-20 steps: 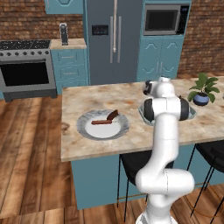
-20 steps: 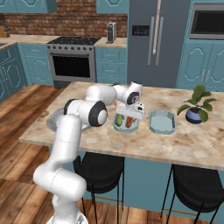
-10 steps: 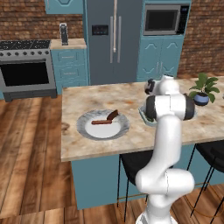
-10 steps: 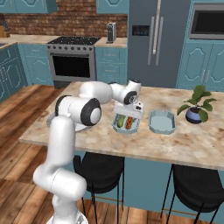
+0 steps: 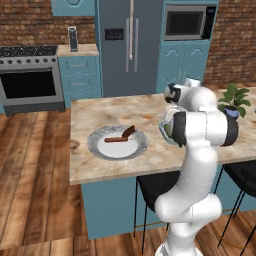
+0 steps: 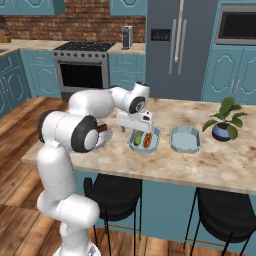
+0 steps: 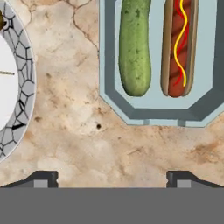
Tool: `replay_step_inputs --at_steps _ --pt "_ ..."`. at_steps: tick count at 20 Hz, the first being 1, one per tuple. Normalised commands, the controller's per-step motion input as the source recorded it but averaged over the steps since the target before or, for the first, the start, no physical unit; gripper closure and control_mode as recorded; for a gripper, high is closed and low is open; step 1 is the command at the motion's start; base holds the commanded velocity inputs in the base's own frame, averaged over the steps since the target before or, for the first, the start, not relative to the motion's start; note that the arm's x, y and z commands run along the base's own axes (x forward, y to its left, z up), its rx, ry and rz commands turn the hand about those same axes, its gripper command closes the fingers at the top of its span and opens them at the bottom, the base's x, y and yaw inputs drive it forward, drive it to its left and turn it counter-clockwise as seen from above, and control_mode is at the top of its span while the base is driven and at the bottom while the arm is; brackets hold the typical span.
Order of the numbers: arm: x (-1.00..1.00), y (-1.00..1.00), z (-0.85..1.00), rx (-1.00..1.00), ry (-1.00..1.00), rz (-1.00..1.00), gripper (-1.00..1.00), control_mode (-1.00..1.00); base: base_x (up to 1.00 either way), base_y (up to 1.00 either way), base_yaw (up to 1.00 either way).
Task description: Place one cooked food and one vegetable from the large plate to each tupperware container.
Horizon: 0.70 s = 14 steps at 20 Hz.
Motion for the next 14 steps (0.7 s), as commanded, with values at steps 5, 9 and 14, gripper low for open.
replay_step_inputs --at_steps 5,9,14 --pt "-0.41 1.0 0.26 0.0 -0.01 0.16 -1.0 -1.0 0.0 0.0 0.0" --pt "-0.11 1.0 0.27 -0.07 -0.03 0.04 -1.0 -1.0 0.0 0.0 0.0" --pt "-0.01 1.0 0.02 0.0 0.0 -0.29 -1.0 -1.0 0.0 0.0 0.0"
